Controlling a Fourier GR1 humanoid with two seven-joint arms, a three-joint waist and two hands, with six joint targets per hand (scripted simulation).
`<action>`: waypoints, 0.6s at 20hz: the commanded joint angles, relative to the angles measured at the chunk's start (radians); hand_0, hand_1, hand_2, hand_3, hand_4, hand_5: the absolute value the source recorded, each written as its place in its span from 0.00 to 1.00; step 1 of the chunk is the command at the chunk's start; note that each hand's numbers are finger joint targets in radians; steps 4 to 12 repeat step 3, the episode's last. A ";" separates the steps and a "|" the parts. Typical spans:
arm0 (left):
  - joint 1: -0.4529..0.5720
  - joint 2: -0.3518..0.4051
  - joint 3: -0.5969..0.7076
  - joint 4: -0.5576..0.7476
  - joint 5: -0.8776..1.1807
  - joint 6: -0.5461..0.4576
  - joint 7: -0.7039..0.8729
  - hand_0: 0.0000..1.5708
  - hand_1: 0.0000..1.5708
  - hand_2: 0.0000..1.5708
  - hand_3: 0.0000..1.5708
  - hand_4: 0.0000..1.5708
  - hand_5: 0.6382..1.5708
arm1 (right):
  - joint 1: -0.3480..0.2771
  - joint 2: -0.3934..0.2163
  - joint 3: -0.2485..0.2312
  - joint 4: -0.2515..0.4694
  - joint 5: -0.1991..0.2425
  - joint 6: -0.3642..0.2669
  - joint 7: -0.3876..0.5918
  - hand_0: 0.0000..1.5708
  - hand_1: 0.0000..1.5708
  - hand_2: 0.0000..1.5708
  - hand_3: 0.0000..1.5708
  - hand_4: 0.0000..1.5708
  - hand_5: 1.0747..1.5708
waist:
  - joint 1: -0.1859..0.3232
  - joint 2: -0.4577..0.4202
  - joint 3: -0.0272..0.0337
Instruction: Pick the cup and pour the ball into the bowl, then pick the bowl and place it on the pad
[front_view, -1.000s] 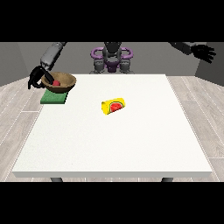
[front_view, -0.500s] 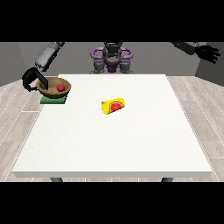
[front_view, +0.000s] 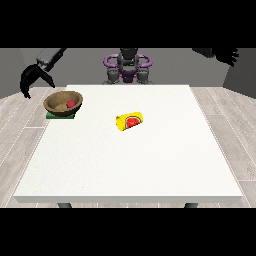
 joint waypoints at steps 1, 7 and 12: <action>0.024 -0.115 -0.102 -0.054 -0.045 0.062 0.087 0.00 0.00 0.00 0.00 0.57 0.99 | -0.021 0.025 0.040 -0.028 0.008 0.063 0.036 0.00 0.00 0.00 0.06 0.17 0.61 | -0.023 -0.147 -0.0014; 0.067 -0.106 -0.089 0.012 -0.063 0.073 0.088 0.00 0.00 0.00 0.00 0.57 0.99 | -0.064 0.088 0.053 -0.087 -0.021 0.092 0.067 0.00 0.00 0.00 0.00 0.30 0.72 | -0.048 -0.248 -0.0031; 0.067 -0.106 -0.089 0.012 -0.063 0.073 0.088 0.00 0.00 0.00 0.00 0.57 0.99 | -0.064 0.088 0.053 -0.087 -0.021 0.092 0.067 0.00 0.00 0.00 0.00 0.30 0.72 | -0.048 -0.248 -0.0031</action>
